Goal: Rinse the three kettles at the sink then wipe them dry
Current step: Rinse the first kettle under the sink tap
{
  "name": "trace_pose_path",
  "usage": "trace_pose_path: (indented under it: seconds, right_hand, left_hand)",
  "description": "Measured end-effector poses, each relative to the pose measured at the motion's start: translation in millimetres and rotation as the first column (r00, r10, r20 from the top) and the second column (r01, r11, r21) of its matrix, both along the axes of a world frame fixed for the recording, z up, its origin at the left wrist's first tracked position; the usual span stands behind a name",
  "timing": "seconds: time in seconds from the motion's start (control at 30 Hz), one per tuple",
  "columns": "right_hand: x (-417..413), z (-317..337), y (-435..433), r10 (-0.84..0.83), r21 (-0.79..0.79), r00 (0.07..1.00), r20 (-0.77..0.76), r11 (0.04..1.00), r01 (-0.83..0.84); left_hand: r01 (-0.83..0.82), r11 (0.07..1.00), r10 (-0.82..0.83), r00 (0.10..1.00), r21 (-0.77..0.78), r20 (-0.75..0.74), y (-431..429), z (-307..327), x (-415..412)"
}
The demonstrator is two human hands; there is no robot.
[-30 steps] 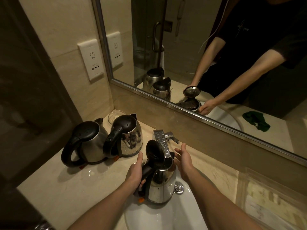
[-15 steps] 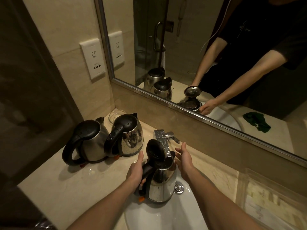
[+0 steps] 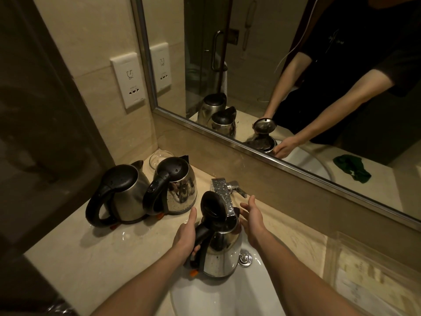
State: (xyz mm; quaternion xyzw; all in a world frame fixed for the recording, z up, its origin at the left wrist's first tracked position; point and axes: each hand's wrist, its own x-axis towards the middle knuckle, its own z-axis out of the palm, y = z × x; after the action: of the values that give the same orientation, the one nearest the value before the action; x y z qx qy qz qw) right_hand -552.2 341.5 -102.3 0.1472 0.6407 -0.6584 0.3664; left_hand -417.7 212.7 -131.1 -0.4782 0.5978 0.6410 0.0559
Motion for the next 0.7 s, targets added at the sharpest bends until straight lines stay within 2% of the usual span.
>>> trace_pose_path:
  seconds: [0.7]
  right_hand:
    - [0.0,-2.3,-1.8,-0.003,-0.007,1.0,0.013,1.0,0.003]
  left_hand:
    - [0.013,1.0,-0.013,1.0,0.016,-0.004,2.7,4.9,3.1]
